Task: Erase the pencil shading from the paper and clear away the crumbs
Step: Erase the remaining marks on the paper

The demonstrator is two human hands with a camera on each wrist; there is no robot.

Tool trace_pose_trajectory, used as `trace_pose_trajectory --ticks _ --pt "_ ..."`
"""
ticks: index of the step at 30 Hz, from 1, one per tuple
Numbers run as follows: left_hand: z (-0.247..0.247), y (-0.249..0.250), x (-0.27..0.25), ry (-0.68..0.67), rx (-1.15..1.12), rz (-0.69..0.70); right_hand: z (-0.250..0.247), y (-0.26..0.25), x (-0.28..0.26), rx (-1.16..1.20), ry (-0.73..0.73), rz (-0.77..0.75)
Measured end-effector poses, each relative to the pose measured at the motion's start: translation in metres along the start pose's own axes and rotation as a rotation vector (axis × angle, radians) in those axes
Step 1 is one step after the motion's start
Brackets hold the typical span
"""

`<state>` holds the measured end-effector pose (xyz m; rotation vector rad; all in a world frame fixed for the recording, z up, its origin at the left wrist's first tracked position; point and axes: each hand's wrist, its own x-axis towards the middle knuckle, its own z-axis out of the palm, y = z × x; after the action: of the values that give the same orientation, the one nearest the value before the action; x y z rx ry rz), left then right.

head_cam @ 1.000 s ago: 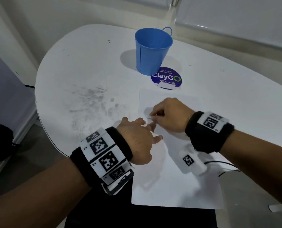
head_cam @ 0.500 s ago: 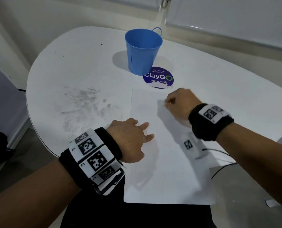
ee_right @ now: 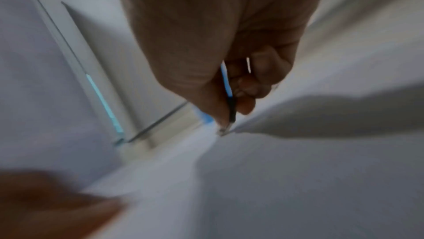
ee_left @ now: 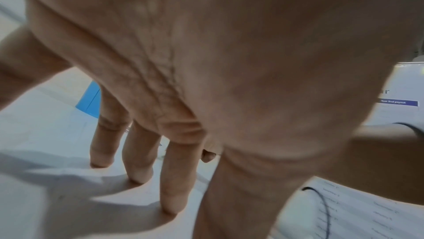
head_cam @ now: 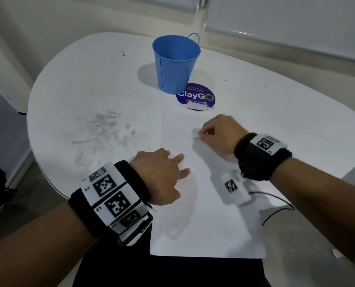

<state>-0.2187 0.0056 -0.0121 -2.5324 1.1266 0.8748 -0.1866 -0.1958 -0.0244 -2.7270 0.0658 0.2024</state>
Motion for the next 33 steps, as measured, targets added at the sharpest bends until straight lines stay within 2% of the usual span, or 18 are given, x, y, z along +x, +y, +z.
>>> trace_pose_trajectory --ticks 2,5,6,7,9,11,14,15,16,19,20,23,24,27,28,29,31,33 --pt "0.0 0.001 0.0 0.004 0.001 -0.001 -0.001 0.004 0.007 0.01 0.104 0.063" --pt "0.001 0.0 0.001 0.016 0.0 0.007 0.017 -0.028 -0.019 -0.025 -0.13 -0.165" --pt "0.001 0.0 0.001 0.016 0.001 0.01 0.017 -0.03 -0.022 -0.021 -0.175 -0.175" --pt "0.001 -0.001 0.0 0.011 0.003 0.008 0.011 -0.024 -0.015 -0.023 -0.158 -0.128" --pt "0.001 0.0 0.001 0.008 0.008 0.0 -0.004 -0.005 0.009 0.0 0.008 0.05" --pt "0.0 0.001 0.001 0.009 0.009 -0.003 -0.006 0.001 0.017 -0.003 0.099 0.117" --pt "-0.001 0.001 0.002 -0.001 0.015 -0.001 0.009 -0.024 -0.002 -0.04 -0.115 -0.086" --pt "-0.001 0.001 0.002 -0.002 0.016 -0.001 0.009 -0.025 -0.003 -0.03 -0.14 -0.092" --pt "-0.001 0.0 0.002 -0.001 0.014 -0.002 0.005 -0.019 0.004 -0.017 -0.114 -0.043" --pt "0.0 0.001 0.002 -0.001 0.012 -0.005 -0.004 0.002 0.023 0.024 0.101 0.129" --pt "0.001 0.001 0.002 -0.002 0.012 -0.005 -0.001 0.002 0.02 0.014 0.089 0.111" --pt "0.001 0.0 0.002 -0.002 0.008 -0.003 0.009 -0.012 -0.004 -0.015 -0.099 -0.065" --pt "0.001 0.0 0.001 -0.003 0.005 -0.003 0.005 -0.006 -0.003 -0.007 -0.093 -0.036" --pt "0.0 0.001 0.0 -0.009 0.003 -0.005 -0.014 0.024 0.016 0.006 0.108 0.176" --pt "0.0 0.001 0.0 -0.009 0.004 -0.006 -0.013 0.026 0.011 -0.011 0.126 0.175" --pt "0.0 0.002 0.0 -0.007 0.007 -0.005 -0.008 0.022 0.003 -0.029 0.09 0.119" --pt "-0.001 0.001 -0.001 -0.007 0.003 -0.003 0.006 0.001 -0.026 -0.054 -0.088 -0.083" --pt "-0.001 0.0 -0.001 0.0 -0.006 -0.006 0.002 0.004 -0.031 -0.024 -0.158 -0.091"
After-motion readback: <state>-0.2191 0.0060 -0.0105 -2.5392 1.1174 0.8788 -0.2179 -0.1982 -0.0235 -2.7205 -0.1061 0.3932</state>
